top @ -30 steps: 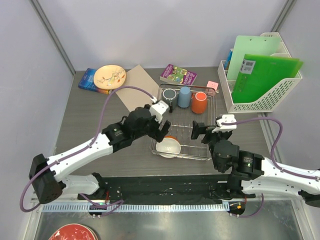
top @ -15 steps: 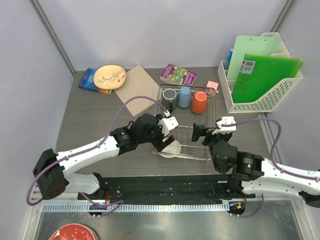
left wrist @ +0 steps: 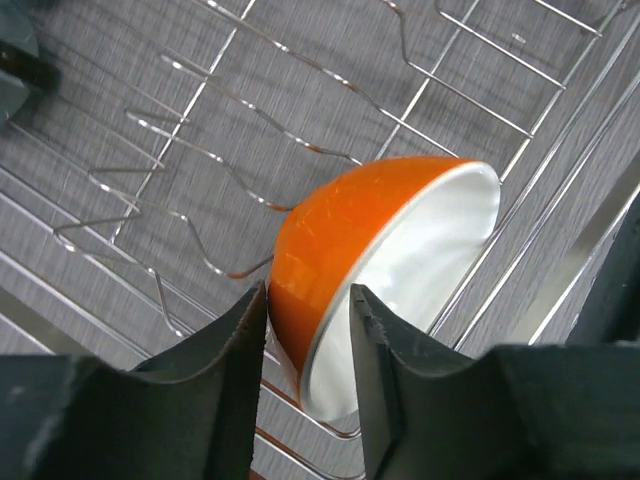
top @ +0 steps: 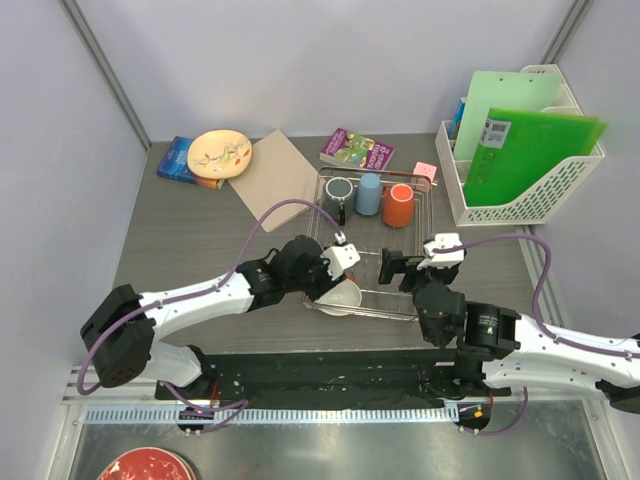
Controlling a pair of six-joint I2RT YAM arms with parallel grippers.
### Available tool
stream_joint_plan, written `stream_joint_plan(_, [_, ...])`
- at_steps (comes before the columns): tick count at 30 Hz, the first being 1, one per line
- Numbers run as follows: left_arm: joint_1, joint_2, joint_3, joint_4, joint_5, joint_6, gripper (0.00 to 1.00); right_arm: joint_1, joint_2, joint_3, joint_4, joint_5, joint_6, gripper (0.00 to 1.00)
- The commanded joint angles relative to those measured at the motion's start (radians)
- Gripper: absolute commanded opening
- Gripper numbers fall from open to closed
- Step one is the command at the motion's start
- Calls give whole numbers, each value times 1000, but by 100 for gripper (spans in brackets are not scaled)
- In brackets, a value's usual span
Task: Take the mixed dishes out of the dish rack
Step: Pick up the bowl from the dish rack.
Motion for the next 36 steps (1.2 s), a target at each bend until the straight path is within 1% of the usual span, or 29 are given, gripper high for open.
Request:
stream_joint_plan(1, [-4,-58,-19,89,-39,7,34,-1,13,8,14,14,31,100])
stream_joint_plan(2, [-7,-59,-20,84,-41,8,31,-3,19,8,15,13,31,100])
stream_joint_plan(3, [-10,-56,-18,81,-48,10,25,-1,24,9,15,13,36,100])
stream_joint_plan(5, [-17,-59,-13,80,-59,11,21,-3,30,11,17,11,33,99])
stream_joint_plan(6, [-22,-62,-13,80,-61,10,17,-1,30,9,17,11,31,100])
stream_joint_plan(7, [-25,-65,-13,81,-61,10,16,-1,30,8,17,11,34,100])
stream_joint_plan(8, [-33,-70,-13,83,-90,11,14,-1,28,8,17,11,36,100])
stream_joint_plan(12, [-54,-79,-15,89,-136,11,0,-1,19,-5,17,13,49,100])
stream_joint_plan(17, [-96,-87,-30,127,-214,2,0,-1,18,-20,17,16,60,100])
stream_joint_plan(21, [-145,-90,-64,182,-321,-15,0,-1,16,-26,17,20,65,100])
stream_joint_plan(22, [-171,-101,-78,226,-375,-13,0,-3,18,-25,15,20,66,100])
stream_joint_plan(24, [-194,-113,-116,268,-429,-12,0,-3,19,-29,17,23,68,100])
stream_joint_plan(25, [-208,-125,-128,293,-484,-9,0,-1,21,-31,17,22,69,100])
stream_joint_plan(28, [-261,-144,-174,372,-571,8,0,-3,24,-31,17,23,72,100])
stream_joint_plan(29, [-292,-157,-184,415,-622,33,0,-1,25,-29,17,25,75,99])
stream_joint_plan(32, [-347,-185,-220,472,-728,80,0,-1,24,-31,17,28,82,100])
stream_joint_plan(36, [-410,-217,-274,589,-817,130,0,-3,22,-32,17,45,102,100])
